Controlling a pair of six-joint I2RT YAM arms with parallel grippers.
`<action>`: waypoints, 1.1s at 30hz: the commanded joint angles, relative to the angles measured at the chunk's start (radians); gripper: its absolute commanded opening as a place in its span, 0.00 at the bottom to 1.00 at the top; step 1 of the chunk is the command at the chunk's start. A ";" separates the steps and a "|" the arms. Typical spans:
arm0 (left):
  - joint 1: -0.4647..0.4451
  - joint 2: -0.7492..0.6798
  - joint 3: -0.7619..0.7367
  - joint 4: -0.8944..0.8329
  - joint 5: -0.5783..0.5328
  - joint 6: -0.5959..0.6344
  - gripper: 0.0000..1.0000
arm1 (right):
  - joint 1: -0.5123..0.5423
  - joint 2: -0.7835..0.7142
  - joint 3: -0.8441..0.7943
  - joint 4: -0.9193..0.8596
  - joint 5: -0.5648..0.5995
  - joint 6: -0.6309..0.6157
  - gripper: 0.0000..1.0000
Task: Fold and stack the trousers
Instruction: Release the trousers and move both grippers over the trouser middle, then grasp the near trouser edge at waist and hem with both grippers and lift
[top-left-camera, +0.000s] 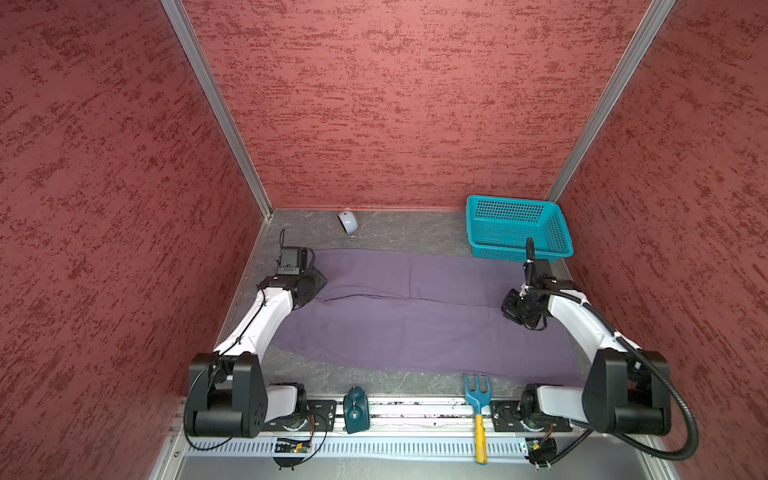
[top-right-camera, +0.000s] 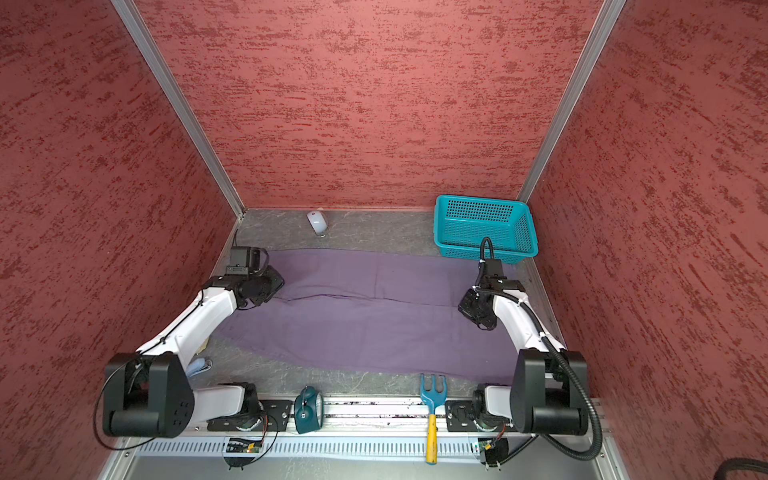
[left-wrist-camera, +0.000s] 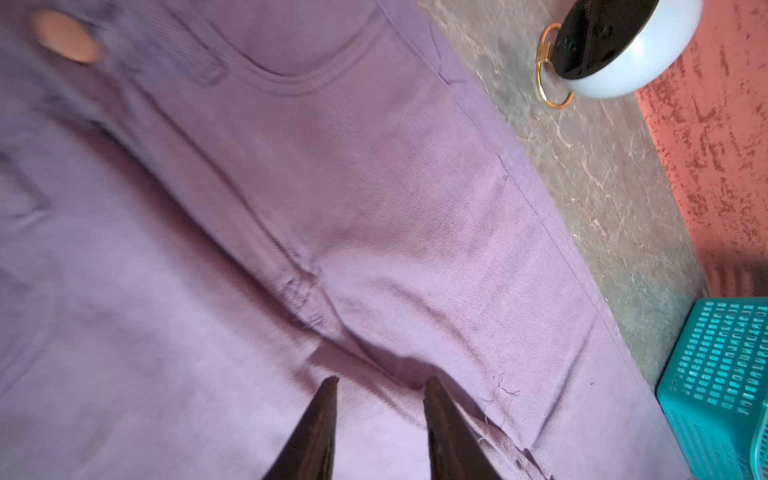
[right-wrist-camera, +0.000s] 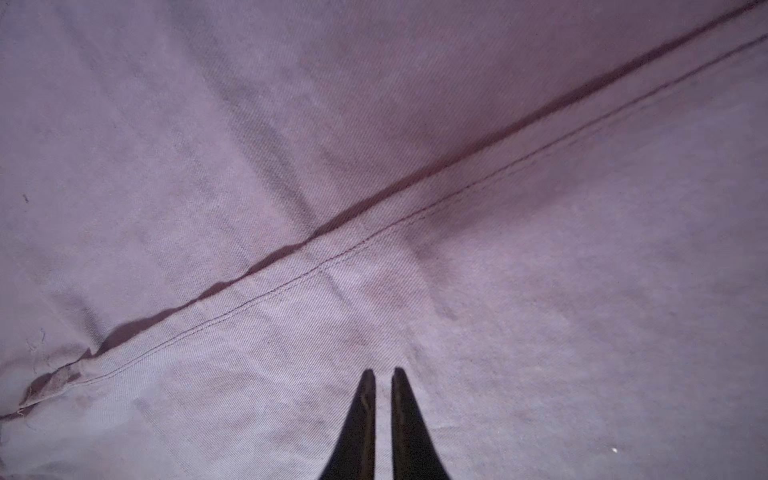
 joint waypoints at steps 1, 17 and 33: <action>0.048 -0.073 -0.054 -0.141 -0.079 0.017 0.38 | 0.001 -0.077 -0.012 0.064 0.054 -0.005 0.21; 0.253 -0.035 -0.174 -0.259 -0.106 -0.015 0.57 | 0.001 -0.100 0.045 0.104 0.145 -0.150 0.20; 0.386 0.114 -0.266 0.021 0.020 0.035 0.65 | -0.011 -0.111 0.036 0.086 0.140 -0.100 0.56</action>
